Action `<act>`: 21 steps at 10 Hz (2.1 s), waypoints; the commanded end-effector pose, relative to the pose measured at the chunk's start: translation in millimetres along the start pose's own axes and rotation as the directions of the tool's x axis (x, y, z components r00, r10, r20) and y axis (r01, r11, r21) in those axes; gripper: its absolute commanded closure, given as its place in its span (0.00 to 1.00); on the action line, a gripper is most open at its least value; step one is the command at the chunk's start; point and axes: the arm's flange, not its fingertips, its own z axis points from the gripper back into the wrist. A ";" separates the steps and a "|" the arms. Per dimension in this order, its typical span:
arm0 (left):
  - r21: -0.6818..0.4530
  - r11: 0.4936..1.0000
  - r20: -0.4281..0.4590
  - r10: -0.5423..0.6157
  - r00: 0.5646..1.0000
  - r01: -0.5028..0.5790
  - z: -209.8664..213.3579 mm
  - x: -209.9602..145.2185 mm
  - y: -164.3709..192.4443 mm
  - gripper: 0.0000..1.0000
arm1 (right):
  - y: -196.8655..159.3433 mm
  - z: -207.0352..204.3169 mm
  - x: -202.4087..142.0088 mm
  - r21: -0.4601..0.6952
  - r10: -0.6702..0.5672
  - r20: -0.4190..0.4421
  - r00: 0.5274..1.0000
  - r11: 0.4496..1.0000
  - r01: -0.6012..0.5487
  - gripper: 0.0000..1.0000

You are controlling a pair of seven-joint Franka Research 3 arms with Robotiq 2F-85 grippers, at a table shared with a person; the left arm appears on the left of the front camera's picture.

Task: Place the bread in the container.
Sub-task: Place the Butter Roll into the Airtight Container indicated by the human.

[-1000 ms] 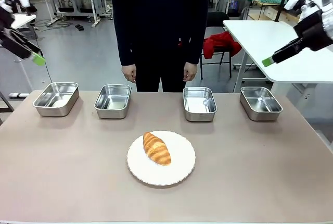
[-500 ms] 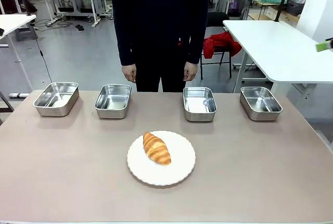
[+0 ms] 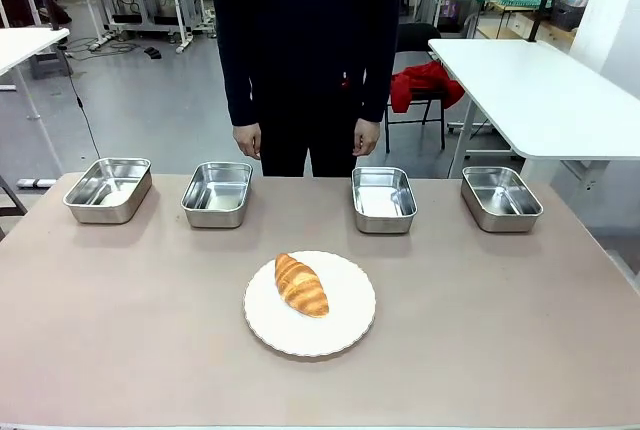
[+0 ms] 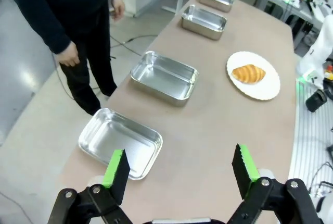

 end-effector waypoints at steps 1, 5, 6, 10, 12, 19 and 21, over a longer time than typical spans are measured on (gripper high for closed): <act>0.021 0.999 0.053 -0.037 0.998 0.036 -2.1 1.6 -9.6 0.00 | -6.9 -4.3 4.8 0.002 0.035 0.023 0.999 0.999 -0.035 0.00; 0.025 1.000 0.062 -0.013 0.998 0.012 -7.2 6.0 -23.2 0.00 | 10.2 -10.0 15.2 -0.006 0.043 0.033 0.999 0.999 -0.043 0.00; 0.028 1.000 0.070 0.006 0.998 -0.008 -9.1 7.4 -22.6 0.00 | 11.7 -13.7 17.0 -0.014 0.030 0.025 0.999 0.999 -0.030 0.00; 0.035 0.999 0.056 0.038 0.998 -0.040 -14.3 11.3 -27.1 0.00 | 11.6 -15.8 18.4 -0.028 0.002 0.016 1.000 1.000 -0.002 0.00; 0.055 0.996 0.036 0.070 0.997 -0.072 -14.9 10.6 -30.5 0.00 | 10.9 -13.8 17.6 -0.037 -0.005 0.018 1.000 0.999 0.006 0.00; 0.031 0.999 0.033 0.039 0.999 -0.041 -10.9 8.8 -21.8 0.00 | 6.0 -10.7 17.2 -0.009 0.024 -0.002 1.000 1.000 -0.024 0.00; 0.031 0.999 0.033 0.039 0.999 -0.041 -10.9 8.8 -21.8 0.00 | 6.0 -10.7 17.2 -0.009 0.024 -0.002 1.000 1.000 -0.024 0.00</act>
